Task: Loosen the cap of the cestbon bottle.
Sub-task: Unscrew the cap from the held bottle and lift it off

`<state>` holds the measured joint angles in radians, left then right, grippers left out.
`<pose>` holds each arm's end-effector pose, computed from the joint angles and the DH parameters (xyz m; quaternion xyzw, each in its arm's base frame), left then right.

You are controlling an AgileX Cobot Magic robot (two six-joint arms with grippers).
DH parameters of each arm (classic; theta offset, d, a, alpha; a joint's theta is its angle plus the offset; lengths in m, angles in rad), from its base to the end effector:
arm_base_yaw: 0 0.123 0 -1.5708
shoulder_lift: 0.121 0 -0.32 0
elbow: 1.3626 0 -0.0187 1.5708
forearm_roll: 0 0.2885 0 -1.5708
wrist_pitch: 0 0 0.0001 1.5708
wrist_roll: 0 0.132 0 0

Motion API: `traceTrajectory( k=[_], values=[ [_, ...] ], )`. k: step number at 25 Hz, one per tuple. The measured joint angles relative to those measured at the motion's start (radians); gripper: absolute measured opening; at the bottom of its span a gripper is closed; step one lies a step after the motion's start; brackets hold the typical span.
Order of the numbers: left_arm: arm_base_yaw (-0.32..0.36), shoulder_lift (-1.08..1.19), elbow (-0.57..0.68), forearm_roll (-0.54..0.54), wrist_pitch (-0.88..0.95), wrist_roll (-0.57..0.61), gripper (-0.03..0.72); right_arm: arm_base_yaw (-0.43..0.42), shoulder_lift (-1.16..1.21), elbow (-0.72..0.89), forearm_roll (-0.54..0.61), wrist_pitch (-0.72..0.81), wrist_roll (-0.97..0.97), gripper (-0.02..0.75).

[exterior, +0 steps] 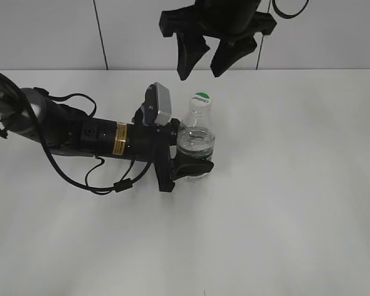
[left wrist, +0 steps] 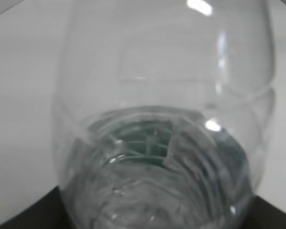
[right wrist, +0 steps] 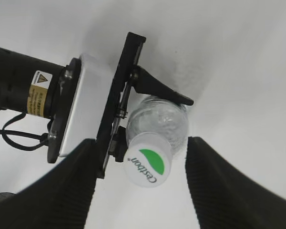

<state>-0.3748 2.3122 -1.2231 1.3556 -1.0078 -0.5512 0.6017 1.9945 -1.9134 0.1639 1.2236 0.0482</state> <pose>0.3996 -0.2743 0.0516 0.5613 0.6010 -0.3689 0.4333 0.4005 0.2996 0.2949 -0.2547 0.9476 0.1324 0.1402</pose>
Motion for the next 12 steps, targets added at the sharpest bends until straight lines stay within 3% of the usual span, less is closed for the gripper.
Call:
traceTrajectory(
  k=[12],
  values=[
    [0.000,0.000,0.000,-0.024,0.017,-0.004,0.412,0.000,-0.003,0.069,-0.025,0.000,0.232,0.449]
  ],
)
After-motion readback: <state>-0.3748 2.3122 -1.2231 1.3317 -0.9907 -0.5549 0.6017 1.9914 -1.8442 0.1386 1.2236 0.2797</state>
